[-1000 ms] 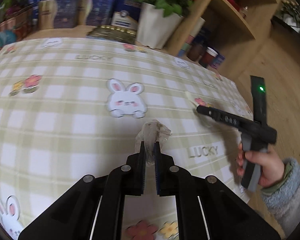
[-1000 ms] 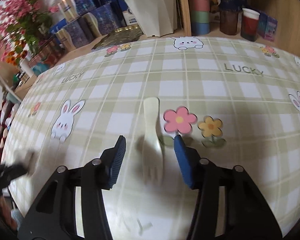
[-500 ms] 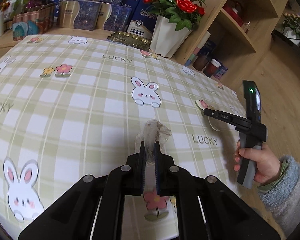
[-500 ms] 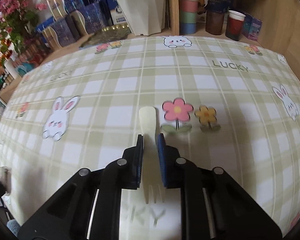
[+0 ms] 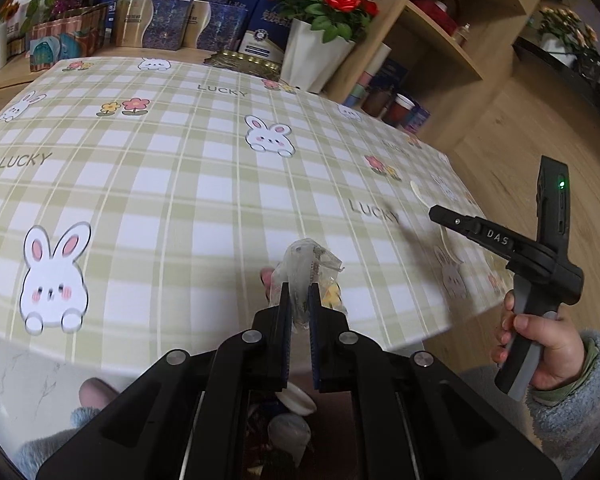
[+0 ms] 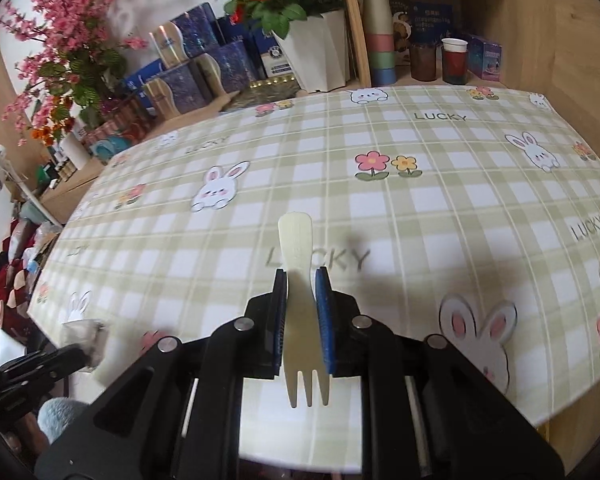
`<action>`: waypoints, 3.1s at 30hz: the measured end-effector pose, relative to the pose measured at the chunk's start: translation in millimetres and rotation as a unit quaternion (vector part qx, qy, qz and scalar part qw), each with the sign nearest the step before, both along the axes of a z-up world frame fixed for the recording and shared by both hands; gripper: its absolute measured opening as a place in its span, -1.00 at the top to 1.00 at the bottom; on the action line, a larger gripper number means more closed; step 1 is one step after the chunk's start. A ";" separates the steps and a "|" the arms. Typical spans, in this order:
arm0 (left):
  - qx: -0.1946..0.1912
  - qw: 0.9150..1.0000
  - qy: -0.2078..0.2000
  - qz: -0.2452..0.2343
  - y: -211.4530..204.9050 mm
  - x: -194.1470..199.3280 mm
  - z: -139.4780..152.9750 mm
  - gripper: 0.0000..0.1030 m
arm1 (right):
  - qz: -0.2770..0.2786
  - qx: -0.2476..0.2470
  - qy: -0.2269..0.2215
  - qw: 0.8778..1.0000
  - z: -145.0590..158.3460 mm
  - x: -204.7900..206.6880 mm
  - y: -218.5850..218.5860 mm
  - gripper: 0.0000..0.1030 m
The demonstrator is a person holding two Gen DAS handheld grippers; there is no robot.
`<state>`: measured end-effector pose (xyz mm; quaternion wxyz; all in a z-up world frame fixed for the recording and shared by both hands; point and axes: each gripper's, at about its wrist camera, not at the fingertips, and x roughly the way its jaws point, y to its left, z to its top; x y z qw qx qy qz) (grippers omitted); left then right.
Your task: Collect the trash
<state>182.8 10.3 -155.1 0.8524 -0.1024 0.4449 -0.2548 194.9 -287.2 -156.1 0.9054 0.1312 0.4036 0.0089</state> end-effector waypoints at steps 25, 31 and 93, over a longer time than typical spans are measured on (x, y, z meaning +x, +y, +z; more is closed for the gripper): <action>0.072 0.988 0.110 -0.075 -9.6 -95.8 -58.6 0.84 | 0.043 0.011 0.002 0.999 8.0 -122.0 54.1 0.65; 0.075 0.988 0.115 -0.077 -12.2 -96.5 -64.0 0.74 | 0.047 0.010 0.010 0.999 4.7 -135.5 59.6 0.65; 0.152 0.971 -0.137 0.123 31.3 -89.6 79.3 -0.87 | 0.057 -0.131 -0.043 0.989 76.8 -124.9 57.1 -0.88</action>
